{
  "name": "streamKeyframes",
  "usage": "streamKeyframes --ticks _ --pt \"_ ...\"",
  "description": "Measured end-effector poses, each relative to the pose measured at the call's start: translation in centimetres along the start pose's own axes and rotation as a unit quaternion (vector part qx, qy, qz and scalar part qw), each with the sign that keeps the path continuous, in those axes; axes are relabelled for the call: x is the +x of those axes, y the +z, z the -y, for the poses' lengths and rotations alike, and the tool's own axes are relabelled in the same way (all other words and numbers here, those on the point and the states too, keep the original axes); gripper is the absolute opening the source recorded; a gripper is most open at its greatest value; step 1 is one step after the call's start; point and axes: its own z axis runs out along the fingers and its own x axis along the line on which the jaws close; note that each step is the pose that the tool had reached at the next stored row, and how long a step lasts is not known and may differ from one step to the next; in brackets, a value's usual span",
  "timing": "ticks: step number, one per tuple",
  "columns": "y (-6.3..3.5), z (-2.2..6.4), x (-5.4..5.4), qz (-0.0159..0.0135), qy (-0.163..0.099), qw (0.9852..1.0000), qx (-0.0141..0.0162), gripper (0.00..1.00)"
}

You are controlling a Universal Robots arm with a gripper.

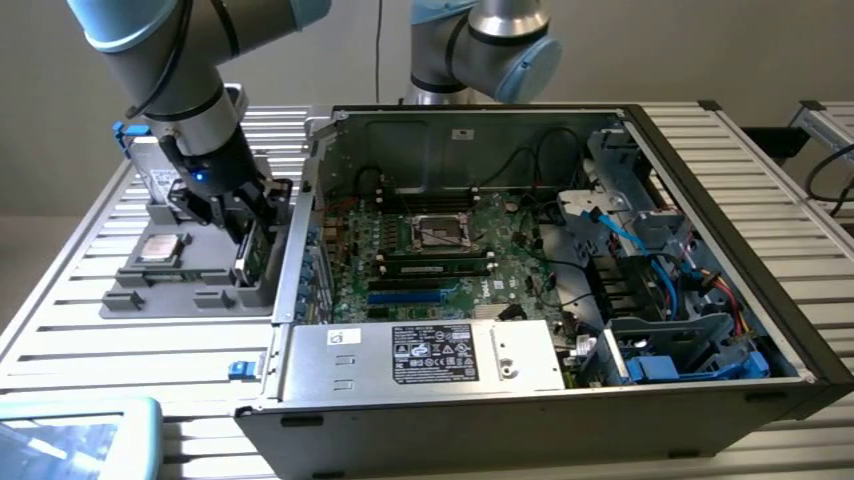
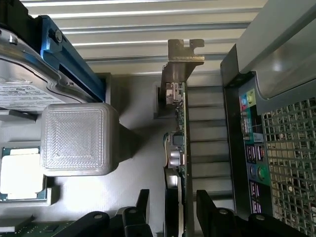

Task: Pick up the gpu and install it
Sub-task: 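Pick up the gpu and move the gpu toward the slot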

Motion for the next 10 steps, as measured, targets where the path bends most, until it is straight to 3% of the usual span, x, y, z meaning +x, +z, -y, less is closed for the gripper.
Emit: streamKeyframes --ticks 6,10 --pt "0.05 0.03 0.00 -0.0013 0.000 1.0000 0.0000 0.50" --pt "0.07 0.04 0.00 -0.0022 0.000 1.0000 0.0000 0.35"
